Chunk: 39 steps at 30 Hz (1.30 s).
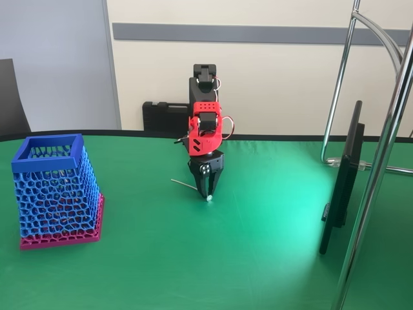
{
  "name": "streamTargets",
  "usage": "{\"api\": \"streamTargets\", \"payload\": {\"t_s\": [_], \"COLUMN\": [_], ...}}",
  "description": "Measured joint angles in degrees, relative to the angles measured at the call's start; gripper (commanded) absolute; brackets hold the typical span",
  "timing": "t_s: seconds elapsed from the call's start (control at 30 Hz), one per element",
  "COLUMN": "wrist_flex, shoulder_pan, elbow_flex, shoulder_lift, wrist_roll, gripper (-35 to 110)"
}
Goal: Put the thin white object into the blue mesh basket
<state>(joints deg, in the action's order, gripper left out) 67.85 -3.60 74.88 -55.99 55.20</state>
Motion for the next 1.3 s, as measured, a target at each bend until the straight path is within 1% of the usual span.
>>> {"api": "streamTargets", "payload": {"t_s": [1.3], "wrist_flex": [1.9], "shoulder_pan": [1.1], "elbow_flex": [-1.3], "shoulder_lift": [1.1], "wrist_roll": [0.0], "gripper": [8]}}
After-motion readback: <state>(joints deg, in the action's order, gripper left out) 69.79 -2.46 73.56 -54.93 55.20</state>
